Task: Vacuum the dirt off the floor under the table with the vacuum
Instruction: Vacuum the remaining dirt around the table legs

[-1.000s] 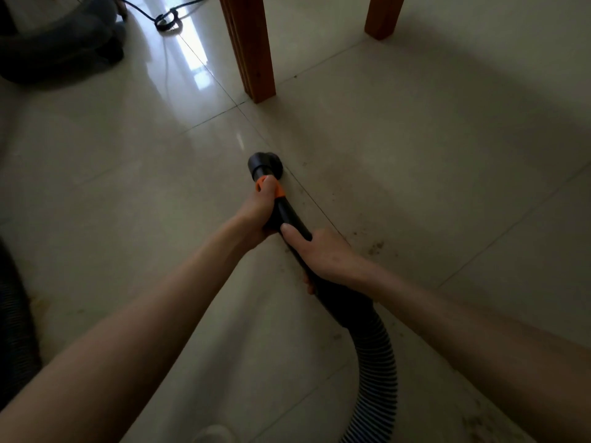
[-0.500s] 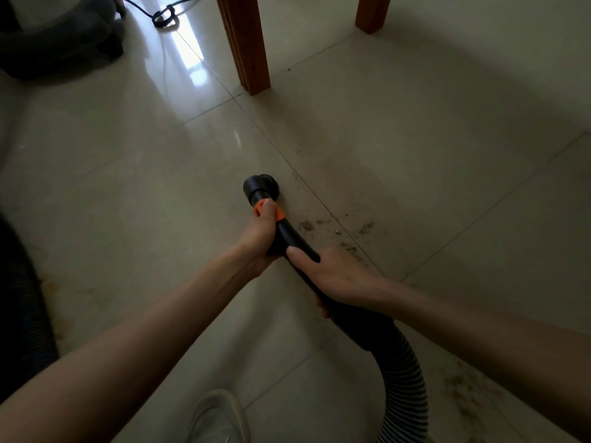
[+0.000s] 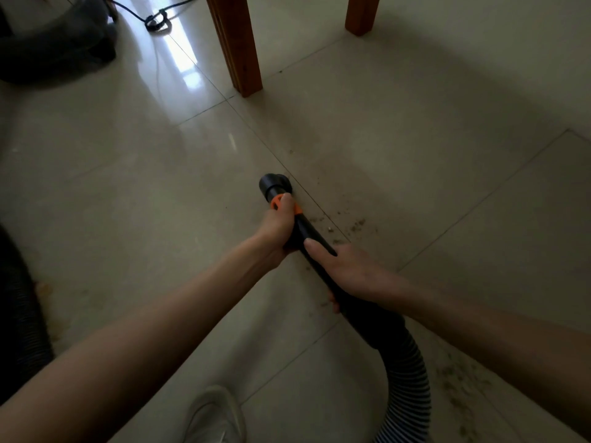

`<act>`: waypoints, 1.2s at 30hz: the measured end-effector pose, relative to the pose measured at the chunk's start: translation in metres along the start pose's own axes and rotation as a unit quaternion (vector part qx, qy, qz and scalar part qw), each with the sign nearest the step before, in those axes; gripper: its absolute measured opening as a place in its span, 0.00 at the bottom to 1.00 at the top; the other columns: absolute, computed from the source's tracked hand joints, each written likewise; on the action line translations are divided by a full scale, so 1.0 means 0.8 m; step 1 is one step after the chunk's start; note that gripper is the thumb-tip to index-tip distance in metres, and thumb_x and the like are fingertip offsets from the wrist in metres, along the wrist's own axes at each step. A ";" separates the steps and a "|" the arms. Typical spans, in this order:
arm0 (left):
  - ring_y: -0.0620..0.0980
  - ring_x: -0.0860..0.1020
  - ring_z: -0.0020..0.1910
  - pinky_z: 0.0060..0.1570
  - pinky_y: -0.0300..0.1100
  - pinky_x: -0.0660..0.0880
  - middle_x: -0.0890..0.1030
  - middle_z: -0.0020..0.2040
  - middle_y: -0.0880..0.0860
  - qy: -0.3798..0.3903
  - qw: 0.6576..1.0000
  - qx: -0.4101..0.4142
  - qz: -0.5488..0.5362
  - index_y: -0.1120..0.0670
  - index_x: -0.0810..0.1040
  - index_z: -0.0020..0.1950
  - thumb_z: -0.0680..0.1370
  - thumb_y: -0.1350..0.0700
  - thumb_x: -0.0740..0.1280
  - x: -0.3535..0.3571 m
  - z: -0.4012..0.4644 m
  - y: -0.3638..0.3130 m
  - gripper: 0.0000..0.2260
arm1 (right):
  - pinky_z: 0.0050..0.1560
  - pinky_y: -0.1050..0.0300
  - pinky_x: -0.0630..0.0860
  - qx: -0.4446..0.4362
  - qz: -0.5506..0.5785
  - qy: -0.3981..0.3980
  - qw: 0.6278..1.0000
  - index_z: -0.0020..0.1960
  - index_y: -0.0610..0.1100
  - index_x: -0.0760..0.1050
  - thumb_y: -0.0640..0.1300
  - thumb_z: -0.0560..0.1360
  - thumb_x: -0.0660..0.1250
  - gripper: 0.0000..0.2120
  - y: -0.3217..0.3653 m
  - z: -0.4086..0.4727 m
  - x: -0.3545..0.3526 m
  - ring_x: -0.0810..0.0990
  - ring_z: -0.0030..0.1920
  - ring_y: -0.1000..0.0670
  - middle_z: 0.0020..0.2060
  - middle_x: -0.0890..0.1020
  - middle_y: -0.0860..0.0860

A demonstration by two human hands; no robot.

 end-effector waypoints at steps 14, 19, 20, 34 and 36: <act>0.49 0.70 0.34 0.35 0.41 0.70 0.68 0.37 0.53 -0.023 0.997 0.059 0.033 0.54 0.64 0.39 0.81 0.51 0.55 0.016 0.027 -0.043 0.13 | 0.30 0.58 0.76 -0.024 -0.016 -0.054 0.998 0.40 0.42 0.74 0.65 0.78 0.53 0.27 0.020 0.037 -0.020 0.78 0.23 0.51 0.25 0.78 0.49; 0.49 0.70 0.35 0.35 0.41 0.71 0.69 0.38 0.54 -0.030 0.996 0.070 0.049 0.55 0.66 0.42 0.81 0.51 0.55 0.018 0.043 -0.063 0.11 | 0.32 0.58 0.77 -0.043 -0.015 -0.071 0.996 0.39 0.42 0.74 0.65 0.78 0.52 0.27 0.033 0.054 -0.028 0.78 0.22 0.52 0.26 0.79 0.49; 0.49 0.71 0.35 0.35 0.41 0.71 0.69 0.38 0.54 -0.032 0.996 0.068 0.057 0.56 0.66 0.43 0.81 0.50 0.56 0.019 0.047 -0.067 0.11 | 0.33 0.58 0.77 -0.044 -0.012 -0.072 0.996 0.38 0.42 0.74 0.64 0.78 0.52 0.28 0.036 0.058 -0.029 0.78 0.23 0.52 0.26 0.79 0.49; 0.50 0.72 0.35 0.35 0.42 0.73 0.70 0.38 0.54 -0.028 0.979 0.072 0.189 0.58 0.68 0.48 0.81 0.49 0.54 0.037 0.088 -0.112 0.13 | 0.32 0.58 0.77 -0.013 0.081 -0.067 0.994 0.39 0.41 0.73 0.64 0.78 0.53 0.28 0.046 0.100 -0.046 0.79 0.25 0.49 0.25 0.78 0.48; 0.50 0.72 0.34 0.34 0.41 0.73 0.70 0.38 0.54 -0.029 0.978 0.072 0.196 0.59 0.66 0.52 0.81 0.48 0.54 0.037 0.087 -0.110 0.13 | 0.30 0.59 0.77 -0.008 0.092 -0.060 0.994 0.39 0.41 0.73 0.64 0.78 0.53 0.27 0.045 0.099 -0.045 0.79 0.25 0.49 0.25 0.78 0.48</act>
Point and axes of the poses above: each hand's wrist, its own z-axis towards the middle knuckle, its own x-axis out of the palm, y = z × x, the point moved 6 cm from there along z, towards the middle knuckle
